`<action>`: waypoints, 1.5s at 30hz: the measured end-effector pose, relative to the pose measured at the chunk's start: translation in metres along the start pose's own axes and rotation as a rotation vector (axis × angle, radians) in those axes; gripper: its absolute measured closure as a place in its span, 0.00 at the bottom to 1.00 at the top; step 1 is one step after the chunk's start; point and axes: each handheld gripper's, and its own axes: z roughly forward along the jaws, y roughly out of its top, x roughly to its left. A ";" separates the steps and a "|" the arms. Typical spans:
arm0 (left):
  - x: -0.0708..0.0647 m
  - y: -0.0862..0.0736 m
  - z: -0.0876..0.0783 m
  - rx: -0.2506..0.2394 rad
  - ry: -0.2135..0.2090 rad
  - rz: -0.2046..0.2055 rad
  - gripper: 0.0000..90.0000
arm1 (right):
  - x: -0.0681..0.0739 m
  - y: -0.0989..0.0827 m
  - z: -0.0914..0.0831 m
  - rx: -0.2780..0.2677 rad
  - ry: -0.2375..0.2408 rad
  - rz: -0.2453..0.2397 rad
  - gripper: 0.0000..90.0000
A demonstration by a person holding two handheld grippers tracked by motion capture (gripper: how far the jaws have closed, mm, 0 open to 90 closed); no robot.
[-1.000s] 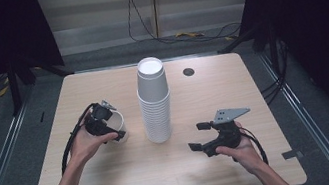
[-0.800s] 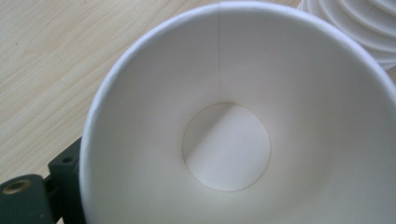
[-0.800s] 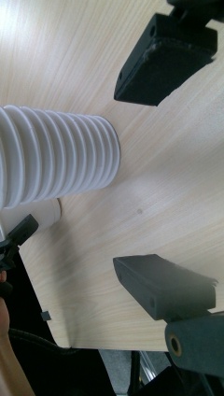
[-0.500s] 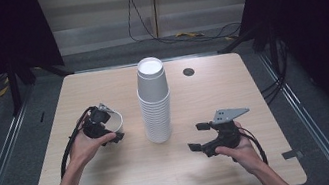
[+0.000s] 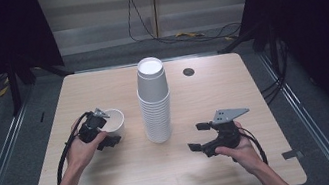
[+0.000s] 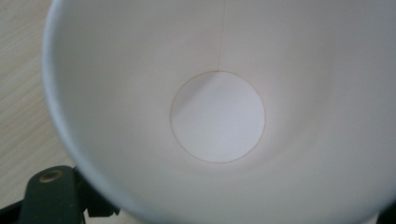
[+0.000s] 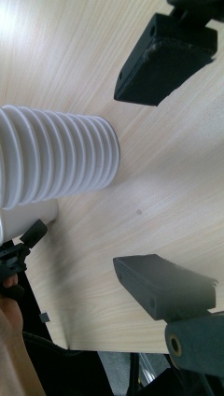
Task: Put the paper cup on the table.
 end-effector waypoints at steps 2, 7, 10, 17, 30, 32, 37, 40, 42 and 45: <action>0.000 -0.002 -0.004 -0.023 -0.003 -0.016 0.18 | 0.000 0.000 0.000 -0.001 -0.001 0.000 0.19; 0.004 -0.011 -0.013 -0.065 -0.006 -0.023 0.18 | 0.000 0.000 -0.001 -0.004 -0.004 -0.001 0.19; 0.004 -0.016 -0.019 -0.076 0.011 -0.012 0.18 | 0.000 0.000 -0.002 -0.006 -0.007 0.001 0.19; 0.000 -0.027 -0.027 -0.130 -0.024 -0.023 0.18 | 0.000 0.000 -0.002 -0.005 -0.009 0.001 0.19; -0.020 -0.048 -0.044 -0.223 -0.025 -0.028 0.18 | 0.000 -0.001 -0.003 -0.004 -0.022 0.005 0.19; -0.023 -0.050 -0.046 -0.238 -0.038 -0.046 0.18 | -0.001 -0.001 -0.003 -0.006 -0.024 0.007 0.19; -0.030 -0.055 -0.050 -0.276 -0.070 -0.073 0.18 | -0.001 -0.001 -0.004 -0.005 -0.029 0.013 0.19; -0.036 -0.058 -0.051 -0.292 -0.045 -0.079 0.18 | -0.002 -0.001 -0.003 -0.001 -0.037 0.018 0.19; -0.040 -0.059 -0.051 -0.302 -0.061 -0.081 0.18 | -0.001 -0.001 -0.002 -0.001 -0.038 0.018 0.19; -0.049 -0.061 -0.051 -0.310 -0.062 -0.081 0.18 | -0.001 -0.002 -0.002 0.001 -0.042 0.013 0.19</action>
